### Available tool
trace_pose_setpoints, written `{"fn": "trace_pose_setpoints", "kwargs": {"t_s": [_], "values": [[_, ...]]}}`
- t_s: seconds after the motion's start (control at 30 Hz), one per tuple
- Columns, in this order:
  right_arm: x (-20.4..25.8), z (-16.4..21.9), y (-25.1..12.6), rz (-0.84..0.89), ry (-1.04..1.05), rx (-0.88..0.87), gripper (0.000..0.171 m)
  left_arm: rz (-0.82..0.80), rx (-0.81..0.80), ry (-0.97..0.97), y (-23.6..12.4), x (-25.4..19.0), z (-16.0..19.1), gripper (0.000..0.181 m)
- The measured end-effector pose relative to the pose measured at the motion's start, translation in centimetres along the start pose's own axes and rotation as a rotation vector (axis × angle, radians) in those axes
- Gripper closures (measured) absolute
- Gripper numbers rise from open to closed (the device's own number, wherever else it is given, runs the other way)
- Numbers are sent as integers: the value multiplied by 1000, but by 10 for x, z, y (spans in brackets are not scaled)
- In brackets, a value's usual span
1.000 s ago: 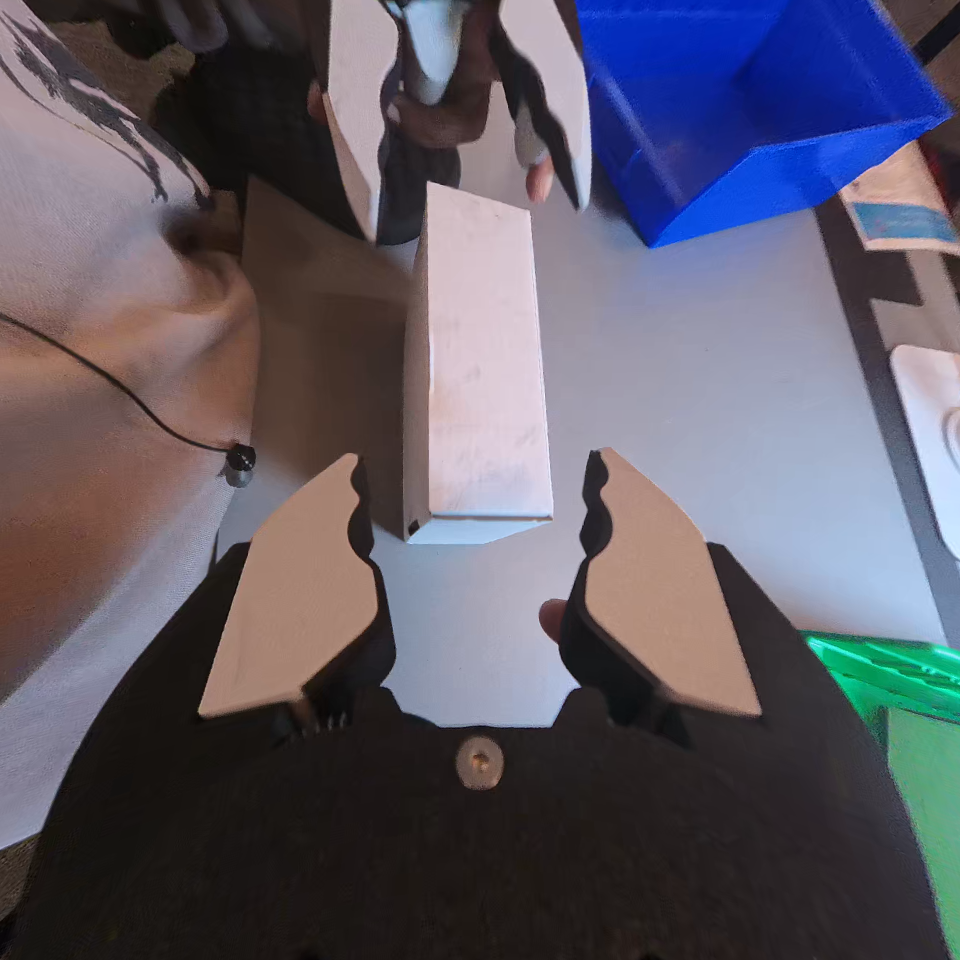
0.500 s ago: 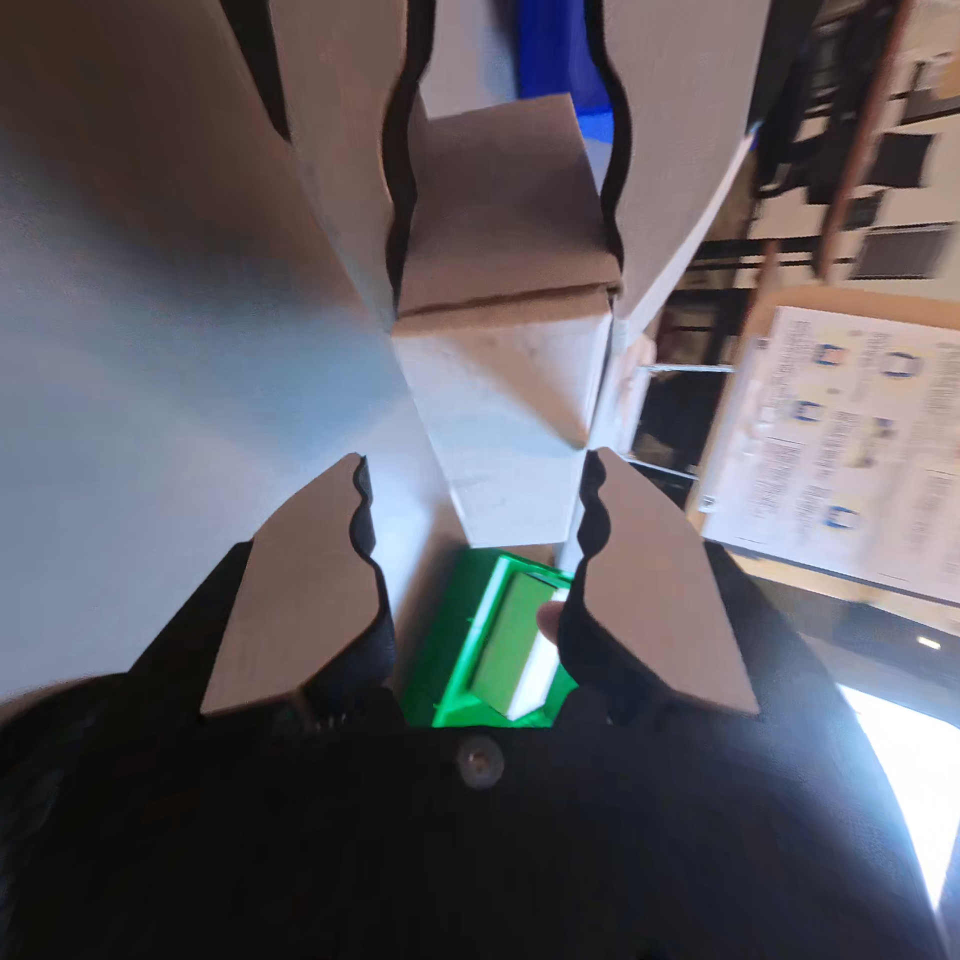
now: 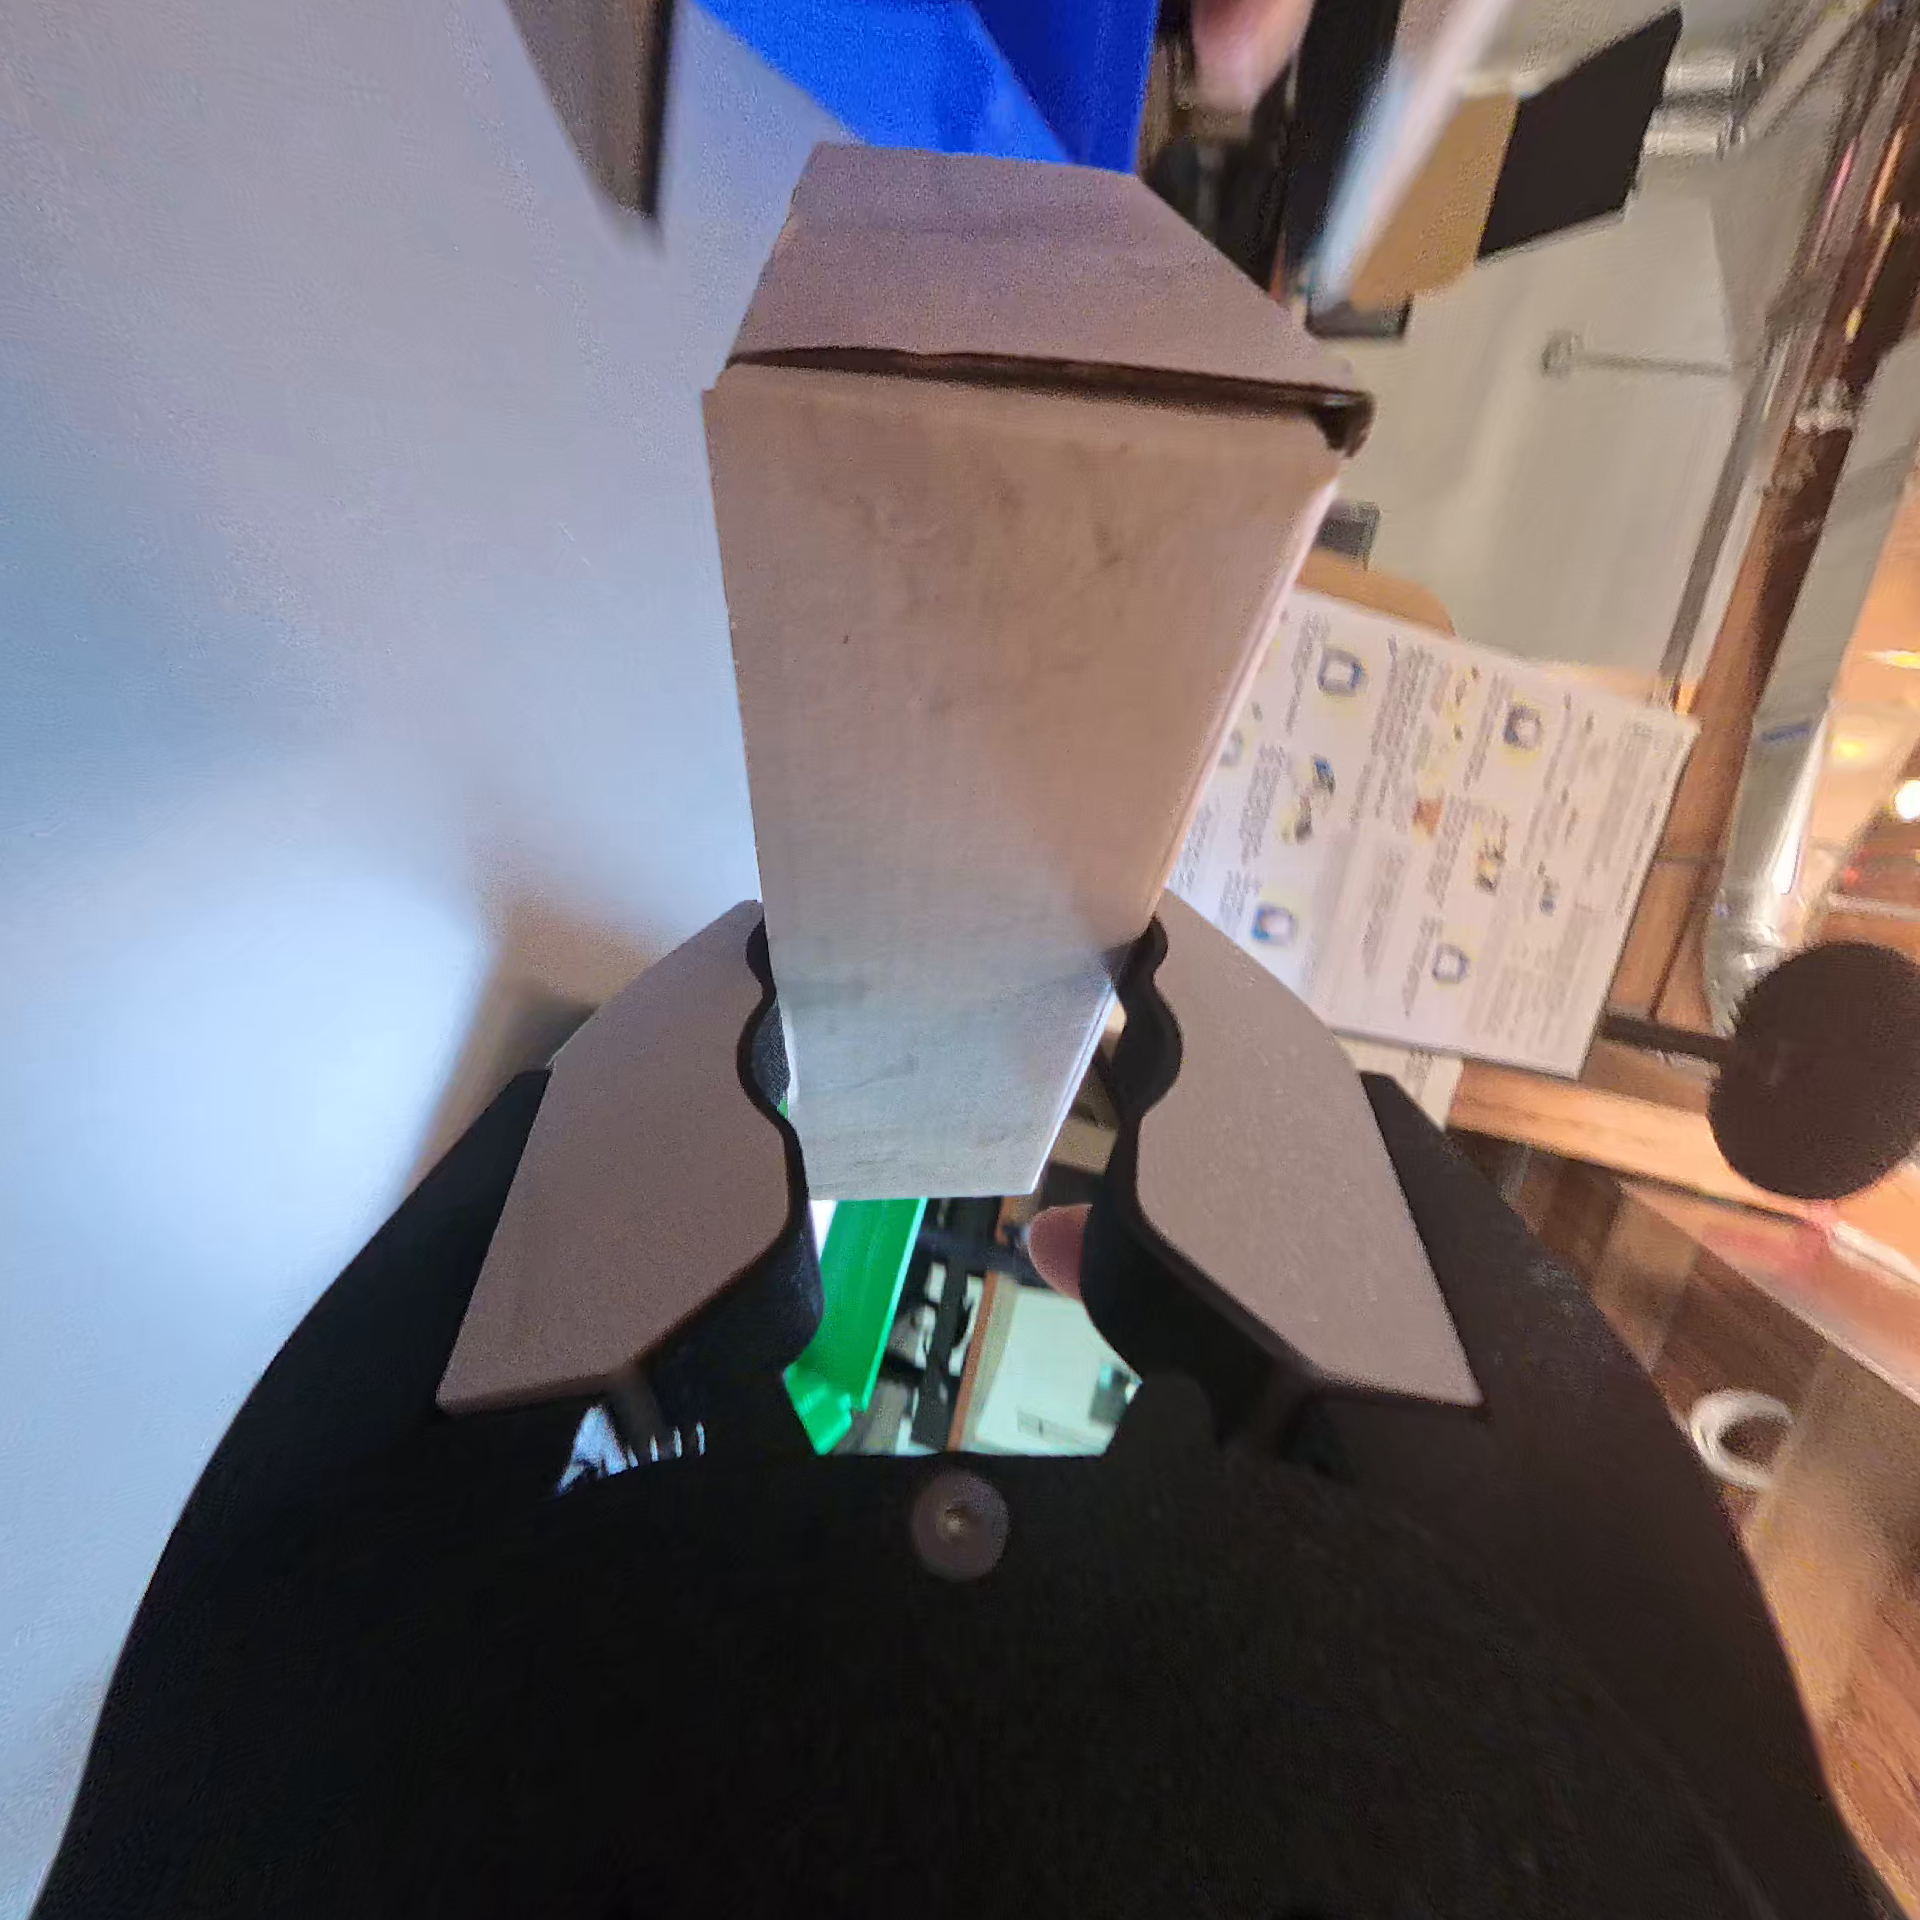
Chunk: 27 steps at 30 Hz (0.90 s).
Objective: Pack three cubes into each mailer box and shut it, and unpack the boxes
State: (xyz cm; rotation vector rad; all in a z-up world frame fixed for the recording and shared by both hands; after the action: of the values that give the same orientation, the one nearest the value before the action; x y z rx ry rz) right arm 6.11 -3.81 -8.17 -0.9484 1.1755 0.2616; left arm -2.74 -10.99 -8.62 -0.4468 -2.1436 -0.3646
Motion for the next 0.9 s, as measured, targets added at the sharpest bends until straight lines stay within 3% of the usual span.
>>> {"fn": "trace_pose_setpoints", "kwargs": {"t_s": [0.03,0.2,0.33,0.43,0.73,0.9], "values": [[-7,14,1,19,17,43,109,-12,19,-63,-1,6,5,108],[-47,119,17,113,169,354,110,-61,96,-327,-10,25,35,114],[-55,203,44,114,289,614,109,-110,136,-382,-12,32,51,117],[-46,246,73,73,338,727,110,-107,157,-399,-12,32,56,117],[14,285,149,-76,297,913,109,-98,226,-490,-12,32,80,116],[23,287,166,-102,376,861,108,-97,248,-509,-12,32,88,117]]}}
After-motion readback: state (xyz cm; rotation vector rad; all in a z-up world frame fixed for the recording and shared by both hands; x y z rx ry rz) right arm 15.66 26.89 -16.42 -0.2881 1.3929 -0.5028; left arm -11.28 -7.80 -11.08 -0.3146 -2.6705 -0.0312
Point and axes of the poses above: each gripper's, where its closed fingertips meet, y out along the fingers, z out of its underside, x = y × z across the jaws, the point moved 3 cm from there along -y, back along the fingers, and after that the axes turned 11 degrees about -z, right-handed, at the moved point
